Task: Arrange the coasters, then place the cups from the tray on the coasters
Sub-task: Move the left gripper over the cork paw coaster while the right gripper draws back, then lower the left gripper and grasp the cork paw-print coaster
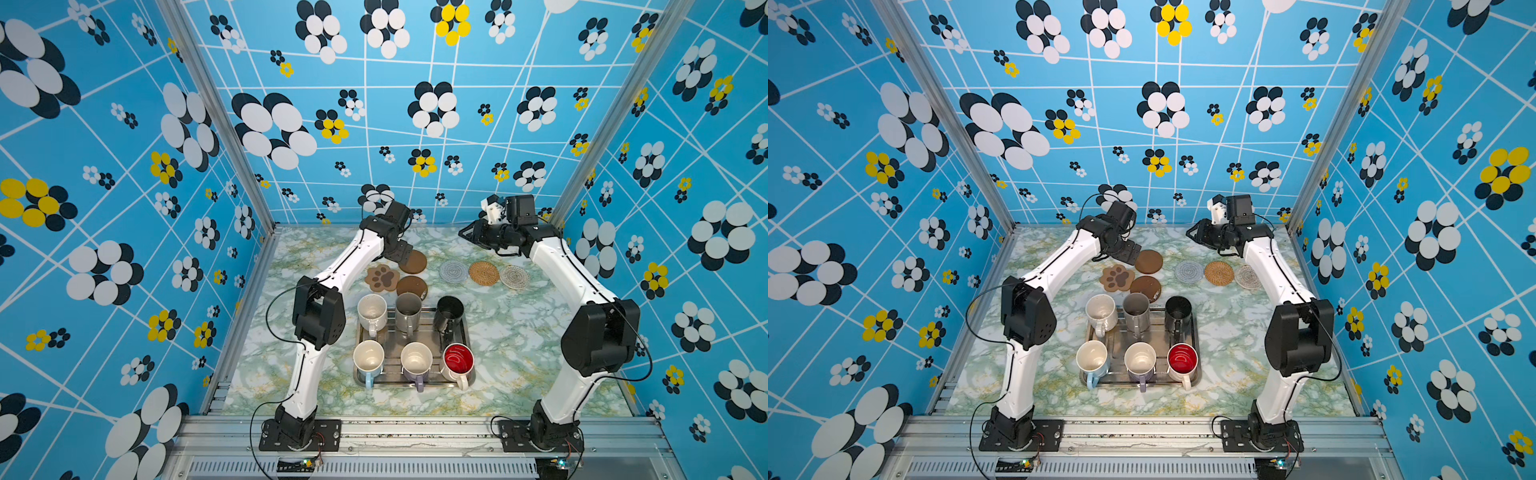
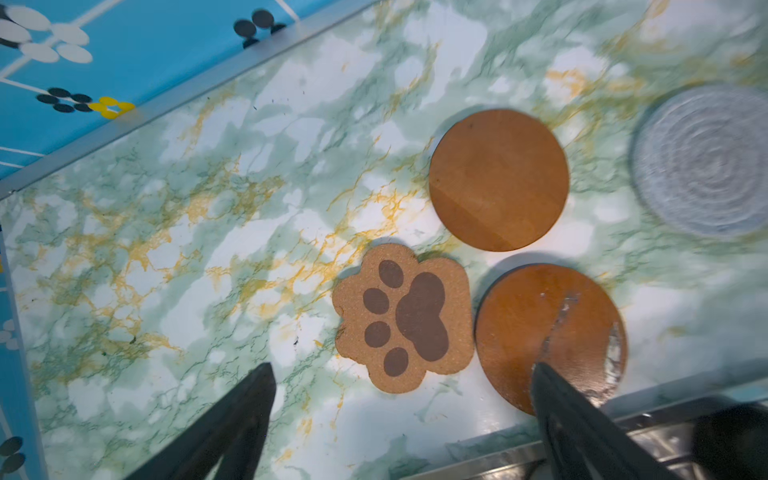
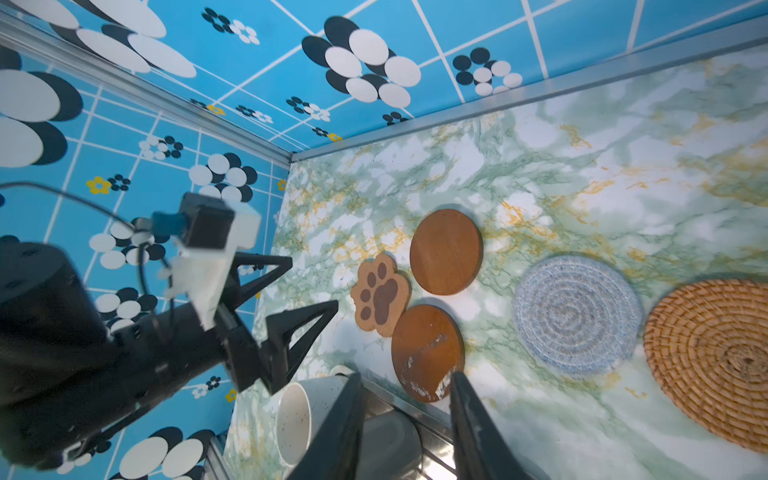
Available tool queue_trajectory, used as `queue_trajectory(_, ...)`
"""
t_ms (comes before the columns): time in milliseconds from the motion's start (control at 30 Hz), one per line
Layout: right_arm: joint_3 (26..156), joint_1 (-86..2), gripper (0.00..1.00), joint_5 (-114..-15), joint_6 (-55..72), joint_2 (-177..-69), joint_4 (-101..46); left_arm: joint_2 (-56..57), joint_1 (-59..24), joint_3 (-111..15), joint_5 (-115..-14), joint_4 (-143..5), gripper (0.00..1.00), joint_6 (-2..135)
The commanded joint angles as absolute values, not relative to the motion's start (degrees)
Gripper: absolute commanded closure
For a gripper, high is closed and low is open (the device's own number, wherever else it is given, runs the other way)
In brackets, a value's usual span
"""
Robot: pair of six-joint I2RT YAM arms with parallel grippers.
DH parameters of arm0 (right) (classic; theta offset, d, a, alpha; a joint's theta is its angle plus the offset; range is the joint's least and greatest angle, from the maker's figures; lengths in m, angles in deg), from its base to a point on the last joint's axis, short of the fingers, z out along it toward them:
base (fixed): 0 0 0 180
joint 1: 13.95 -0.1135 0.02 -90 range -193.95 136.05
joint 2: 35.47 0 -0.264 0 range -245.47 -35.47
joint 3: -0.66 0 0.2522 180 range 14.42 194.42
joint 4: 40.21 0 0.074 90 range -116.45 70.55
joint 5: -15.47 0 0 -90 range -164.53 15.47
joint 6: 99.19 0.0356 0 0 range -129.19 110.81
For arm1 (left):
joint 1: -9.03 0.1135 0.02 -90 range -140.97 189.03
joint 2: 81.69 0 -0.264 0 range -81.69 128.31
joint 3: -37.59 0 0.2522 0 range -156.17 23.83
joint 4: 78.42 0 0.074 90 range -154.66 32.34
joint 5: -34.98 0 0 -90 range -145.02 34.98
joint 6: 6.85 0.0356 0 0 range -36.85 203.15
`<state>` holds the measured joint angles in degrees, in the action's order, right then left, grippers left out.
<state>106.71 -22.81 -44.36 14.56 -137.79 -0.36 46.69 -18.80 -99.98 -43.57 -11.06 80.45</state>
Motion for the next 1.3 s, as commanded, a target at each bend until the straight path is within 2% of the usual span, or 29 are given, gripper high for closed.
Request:
queue_trajectory(0,101.2,-23.1,0.61,-44.0,16.4,-135.1,-3.9,48.9,-17.3,-102.8,-41.9,-6.4,0.03,82.7)
queue_trajectory(233,94.8,-23.3,0.58,-44.4,19.1,-132.5,-6.0,53.3,-16.0,-102.5,-47.0,-7.9,0.03,82.1)
queue_trajectory(500,93.2,-24.5,0.58,-45.6,19.8,-131.0,-6.1,57.2,-15.5,-102.5,-49.7,-8.8,0.04,81.5)
queue_trajectory(667,94.3,-25.1,0.58,-45.8,20.0,-131.9,-5.4,58.7,-15.2,-102.6,-51.6,-9.3,0.12,80.8)
queue_trajectory(1033,94.2,-25.7,0.58,-46.1,19.9,-132.5,-4.6,60.0,-15.1,-101.6,-54.7,-10.1,0.12,80.0)
queue_trajectory(1267,94.0,-25.7,0.58,-46.2,19.8,-132.9,-4.7,60.8,-15.1,-101.6,-52.6,-9.8,0.11,80.4)
